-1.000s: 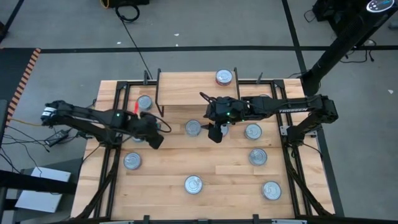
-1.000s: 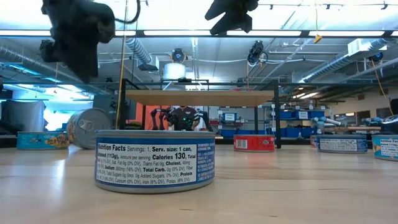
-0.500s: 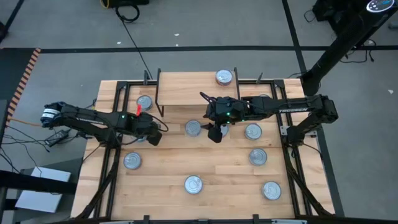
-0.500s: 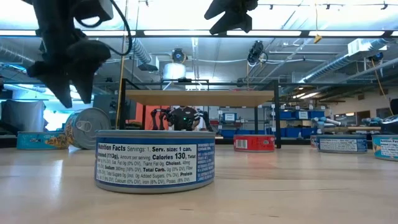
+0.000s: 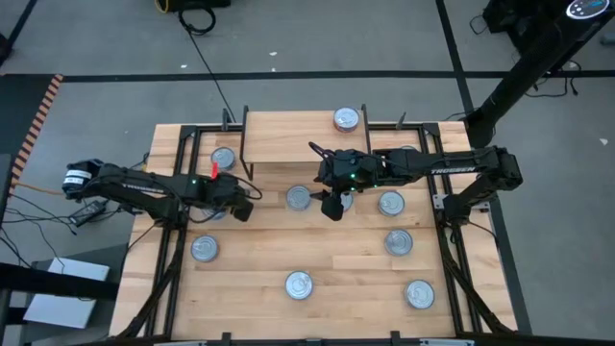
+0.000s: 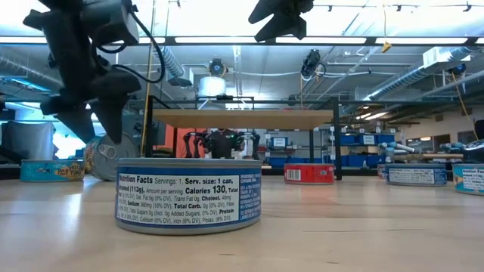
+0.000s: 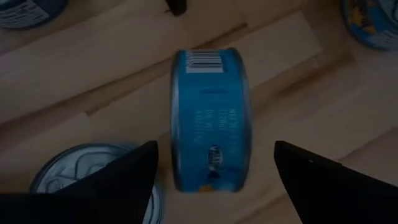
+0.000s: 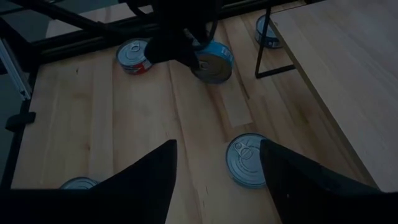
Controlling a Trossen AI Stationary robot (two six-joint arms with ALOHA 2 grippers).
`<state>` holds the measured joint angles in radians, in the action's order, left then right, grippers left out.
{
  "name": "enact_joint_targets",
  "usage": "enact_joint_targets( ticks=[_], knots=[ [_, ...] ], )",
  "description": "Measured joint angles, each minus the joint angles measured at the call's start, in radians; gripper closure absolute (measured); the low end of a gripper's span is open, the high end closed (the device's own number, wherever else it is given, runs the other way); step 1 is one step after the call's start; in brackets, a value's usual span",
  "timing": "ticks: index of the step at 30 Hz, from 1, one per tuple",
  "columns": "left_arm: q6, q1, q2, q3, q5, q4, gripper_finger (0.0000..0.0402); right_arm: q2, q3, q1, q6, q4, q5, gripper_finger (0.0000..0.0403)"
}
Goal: Stack canned seafood by type on shelf
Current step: Put the yellow-blue tuna can on the shelf
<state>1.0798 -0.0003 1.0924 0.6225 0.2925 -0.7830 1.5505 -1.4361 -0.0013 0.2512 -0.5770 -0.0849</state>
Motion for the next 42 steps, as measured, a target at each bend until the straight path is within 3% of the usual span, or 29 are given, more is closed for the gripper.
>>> enact_joint_targets(
  ticks=[6,10,20,27,32,38,42],
  knots=[
    [-0.001,0.016,0.0,-0.026,0.02,0.015,0.0079,0.0,0.0,0.0,0.0,0.0,0.0,0.0163],
    [-0.003,0.016,0.0,-0.043,0.023,0.032,0.0102,0.0,0.0,0.0,0.0,0.0,0.0,0.0166],
    [-0.052,0.016,0.0,-0.046,0.026,0.112,0.0254,0.0,0.0,0.0,0.0,0.027,0.0,0.0172],
    [-0.058,0.015,0.0,-0.046,-0.017,0.133,0.0253,0.0,0.0,0.0,0.002,0.027,0.0,0.0172],
    [-0.058,-0.001,-0.034,-0.046,-0.169,0.215,0.0253,0.0,0.0,0.002,0.009,0.027,0.0,0.0175],
    [-0.013,-0.003,-0.125,-0.046,-0.333,0.489,0.0253,0.0,0.0,0.014,0.019,0.026,0.0,0.0173],
    [0.013,-0.001,-0.165,-0.046,-0.357,0.753,0.0253,-0.013,0.0,0.024,0.051,0.023,0.0,0.0171]
  ],
)
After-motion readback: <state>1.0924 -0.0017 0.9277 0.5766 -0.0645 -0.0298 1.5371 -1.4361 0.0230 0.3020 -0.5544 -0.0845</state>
